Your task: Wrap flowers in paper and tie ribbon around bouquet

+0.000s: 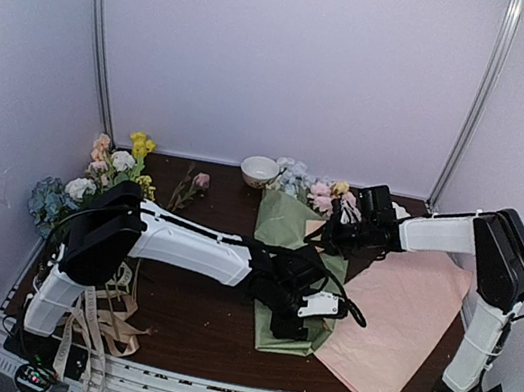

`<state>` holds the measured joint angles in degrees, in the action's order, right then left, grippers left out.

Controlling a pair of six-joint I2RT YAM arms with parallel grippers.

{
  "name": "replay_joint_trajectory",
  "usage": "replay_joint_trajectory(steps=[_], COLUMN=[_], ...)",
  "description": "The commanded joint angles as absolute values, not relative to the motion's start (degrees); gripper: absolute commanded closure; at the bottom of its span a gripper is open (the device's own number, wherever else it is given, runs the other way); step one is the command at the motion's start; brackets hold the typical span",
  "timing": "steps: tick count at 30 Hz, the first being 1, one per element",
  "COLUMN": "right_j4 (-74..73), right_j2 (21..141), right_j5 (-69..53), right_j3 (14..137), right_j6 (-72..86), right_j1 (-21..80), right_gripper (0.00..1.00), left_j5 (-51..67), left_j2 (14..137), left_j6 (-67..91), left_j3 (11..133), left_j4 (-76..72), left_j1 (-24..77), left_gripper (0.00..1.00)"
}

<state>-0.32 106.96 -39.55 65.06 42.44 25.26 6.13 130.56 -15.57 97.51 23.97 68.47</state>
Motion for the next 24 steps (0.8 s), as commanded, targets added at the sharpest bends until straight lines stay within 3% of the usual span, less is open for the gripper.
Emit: replay_joint_trajectory(steps=[1,8,11,14,24], right_j4=[1.07,-1.42,-1.84,-2.76,-0.57], right_j2=[111.6,114.94,114.96,114.49,107.48], right_j5=[-38.0,-35.84,-35.6,-35.92,-38.92], right_j3=[66.04,67.51,67.92,68.99,72.43], right_j6=[43.12,40.91,40.78,40.66,41.14], right_j1=[26.23,26.46,26.59,27.12,30.37], right_gripper=[1.0,1.0,1.0,1.0,1.0], left_j5=[6.57,6.46,4.7,2.84,5.49], left_j2=[123.33,110.24,107.58,109.78,118.55], left_j6=[-16.02,-15.53,-15.95,-15.46,-18.45], left_j3=[91.38,80.07,74.92,74.58,79.72], left_j4=[19.26,14.71,14.0,15.26,20.82], left_j1=[69.08,69.02,68.38,67.61,67.68], left_gripper=[0.29,0.29,0.37,0.46,0.48])
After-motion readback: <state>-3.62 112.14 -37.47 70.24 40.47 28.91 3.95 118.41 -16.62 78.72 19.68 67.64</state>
